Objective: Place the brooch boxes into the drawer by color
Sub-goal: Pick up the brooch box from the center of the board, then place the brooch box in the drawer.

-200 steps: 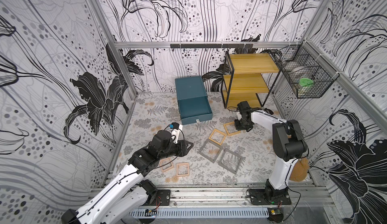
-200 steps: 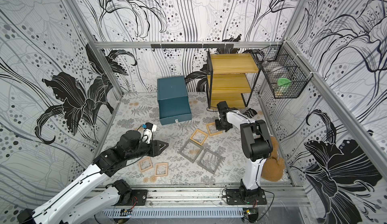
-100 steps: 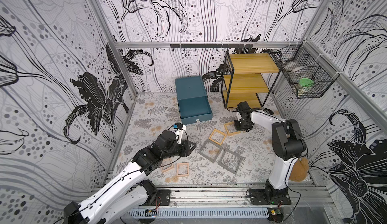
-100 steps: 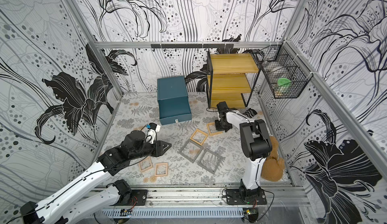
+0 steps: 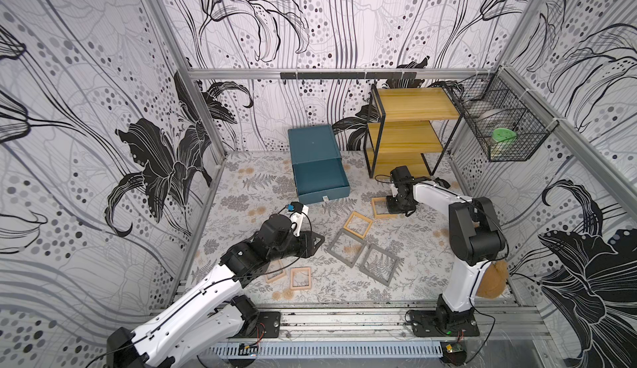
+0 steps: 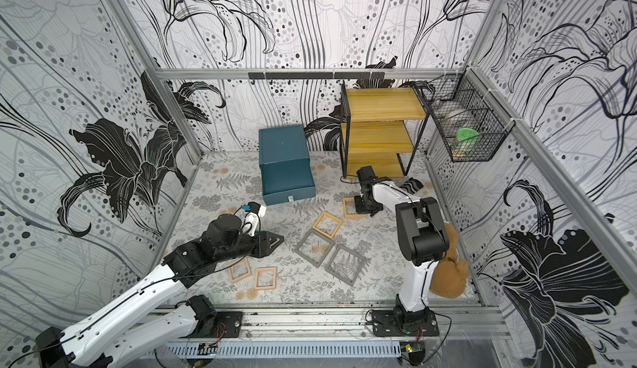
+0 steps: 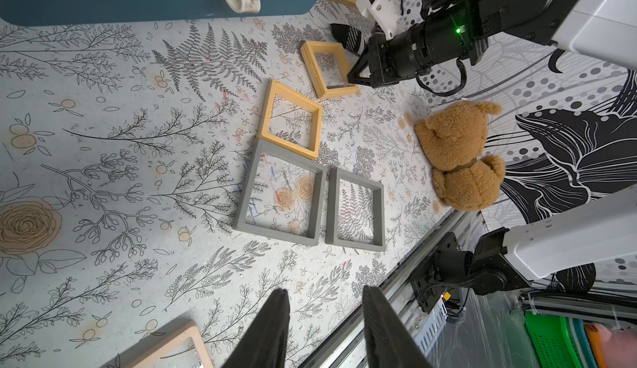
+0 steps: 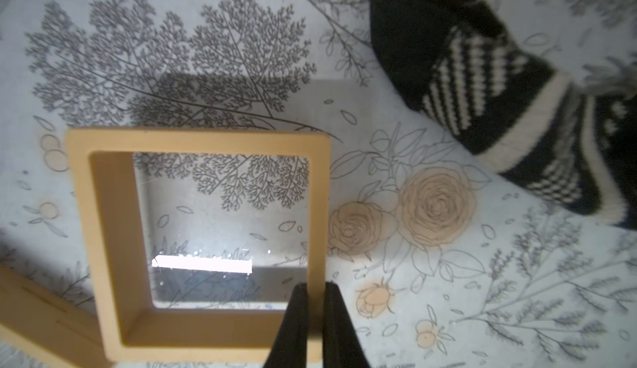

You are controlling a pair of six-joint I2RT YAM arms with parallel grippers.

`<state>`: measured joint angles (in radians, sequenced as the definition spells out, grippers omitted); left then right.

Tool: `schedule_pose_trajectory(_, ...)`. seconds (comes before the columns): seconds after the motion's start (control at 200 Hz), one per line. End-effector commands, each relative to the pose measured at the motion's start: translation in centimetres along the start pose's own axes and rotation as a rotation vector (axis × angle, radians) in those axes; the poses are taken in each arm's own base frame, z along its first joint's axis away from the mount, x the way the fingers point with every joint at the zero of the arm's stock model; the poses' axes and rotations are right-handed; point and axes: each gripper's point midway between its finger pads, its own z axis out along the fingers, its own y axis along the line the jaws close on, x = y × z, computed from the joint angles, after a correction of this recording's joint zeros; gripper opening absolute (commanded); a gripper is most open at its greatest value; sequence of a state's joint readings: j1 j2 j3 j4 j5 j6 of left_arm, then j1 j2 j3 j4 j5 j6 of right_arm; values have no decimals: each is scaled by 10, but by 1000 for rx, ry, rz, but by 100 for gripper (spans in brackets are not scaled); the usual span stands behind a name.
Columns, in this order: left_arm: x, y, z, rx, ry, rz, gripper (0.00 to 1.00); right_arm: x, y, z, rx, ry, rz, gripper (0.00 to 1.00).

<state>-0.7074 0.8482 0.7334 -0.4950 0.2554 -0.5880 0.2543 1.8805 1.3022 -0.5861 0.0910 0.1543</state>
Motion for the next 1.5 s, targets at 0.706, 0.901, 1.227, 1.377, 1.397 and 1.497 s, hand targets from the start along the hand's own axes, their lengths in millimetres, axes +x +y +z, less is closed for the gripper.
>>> schedule_pose_trajectory(0.706,-91,-12,-30,-167,-274,-27,41,-53,95,-207,-100,-262,55,0)
schedule_pose_trajectory(0.901,-103,-8,-35,-214,-306,-49,41,-73,128,-242,-165,-319,36,0)
schedule_pose_trajectory(1.227,-126,20,-50,-267,-390,-174,43,-95,206,-253,-299,-374,-44,0)
schedule_pose_trajectory(1.377,-133,41,-57,-317,-408,-237,43,-100,223,-238,-308,-351,-55,0)
schedule_pose_trajectory(1.397,-134,44,-57,-325,-410,-248,43,-100,225,-234,-305,-344,-57,0)
schedule_pose_trajectory(1.497,-135,59,-61,-357,-421,-305,45,-102,228,-218,-287,-330,-56,0)
